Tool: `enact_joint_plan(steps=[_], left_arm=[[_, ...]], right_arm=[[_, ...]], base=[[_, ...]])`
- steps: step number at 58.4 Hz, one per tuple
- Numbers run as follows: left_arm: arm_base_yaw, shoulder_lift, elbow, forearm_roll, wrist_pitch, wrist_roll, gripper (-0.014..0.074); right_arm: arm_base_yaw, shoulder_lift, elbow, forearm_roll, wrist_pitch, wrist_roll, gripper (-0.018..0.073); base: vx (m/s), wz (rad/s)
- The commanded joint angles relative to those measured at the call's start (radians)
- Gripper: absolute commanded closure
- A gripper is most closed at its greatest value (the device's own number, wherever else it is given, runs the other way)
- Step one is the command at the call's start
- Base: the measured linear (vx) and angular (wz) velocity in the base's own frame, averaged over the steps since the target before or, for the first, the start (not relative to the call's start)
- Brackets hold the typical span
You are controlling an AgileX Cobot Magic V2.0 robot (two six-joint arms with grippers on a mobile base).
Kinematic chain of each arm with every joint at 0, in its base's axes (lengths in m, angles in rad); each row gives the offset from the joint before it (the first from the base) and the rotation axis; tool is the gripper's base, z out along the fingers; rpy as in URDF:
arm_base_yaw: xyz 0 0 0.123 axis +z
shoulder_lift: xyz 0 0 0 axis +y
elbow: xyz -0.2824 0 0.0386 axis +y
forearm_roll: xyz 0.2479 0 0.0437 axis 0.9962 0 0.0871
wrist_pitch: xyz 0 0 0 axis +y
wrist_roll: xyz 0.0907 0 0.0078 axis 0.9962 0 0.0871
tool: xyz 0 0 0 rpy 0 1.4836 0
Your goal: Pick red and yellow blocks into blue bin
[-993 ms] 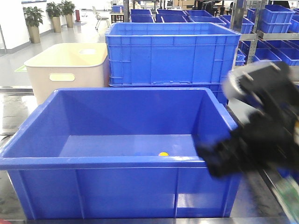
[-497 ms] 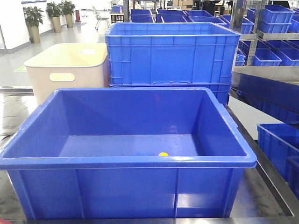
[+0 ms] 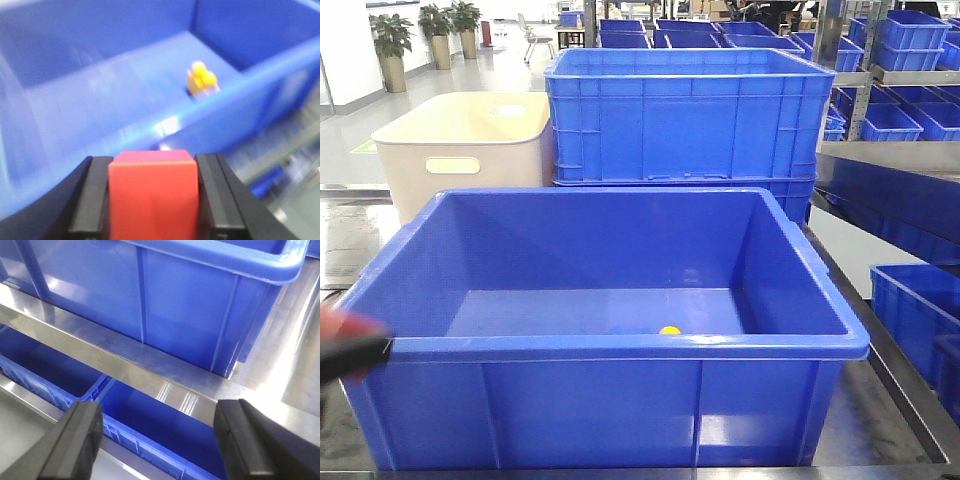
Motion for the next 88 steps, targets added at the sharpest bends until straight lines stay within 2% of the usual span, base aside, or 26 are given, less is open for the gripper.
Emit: enact_joint_plan(steps=[1, 15, 27, 30, 43, 51, 65, 77, 83, 88], left_arm=[[-0.002, 0.084, -0.096, -0.005, -0.128, -0.003, 0.0340], [-0.002, 0.388, -0.277, 0.023, -0.258, -0.008, 0.0340], [-0.002, 0.564, -0.354, 0.015, -0.296, -0.010, 0.0334], [-0.002, 0.586, -0.360, 0.017, -0.294, -0.009, 0.0304], [-0.002, 0.620, -0.362, 0.017, -0.280, -0.007, 0.0045], [-0.002, 0.604, -0.362, 0.017, -0.255, -0.007, -0.0035], [-0.002, 0.494, -0.366, 0.017, -0.179, -0.007, -0.0014], [-0.002, 0.280, -0.364, -0.042, -0.021, -0.009, 0.0036], [-0.002, 0.171, -0.360, -0.045, 0.110, -0.008, 0.0059], [-0.002, 0.081, -0.316, -0.055, 0.170, -0.008, 0.0076]], right_arm=[[0.000, 0.000, -0.028, -0.003, -0.103, -0.011, 0.0047], [0.000, 0.000, -0.028, 0.002, -0.110, -0.011, 0.0047], [0.000, 0.000, -0.028, 0.024, -0.110, -0.011, 0.0047], [0.000, 0.000, -0.028, 0.028, -0.110, -0.011, 0.0047], [0.000, 0.000, -0.028, 0.030, -0.103, -0.011, 0.0047], [0.000, 0.000, -0.028, 0.030, -0.102, -0.011, 0.0047], [0.000, 0.000, -0.028, 0.032, -0.102, -0.011, 0.0047], [0.000, 0.000, -0.028, 0.031, -0.087, -0.011, 0.0047], [0.000, 0.000, -0.028, 0.028, -0.056, -0.011, 0.0047], [0.000, 0.000, -0.028, 0.028, -0.027, -0.011, 0.0047]], base=[[0.00, 0.00], [0.00, 0.00], [0.00, 0.00], [0.00, 0.00], [0.00, 0.00], [0.00, 0.00], [0.00, 0.00], [0.00, 0.00], [0.00, 0.00], [0.00, 0.00]])
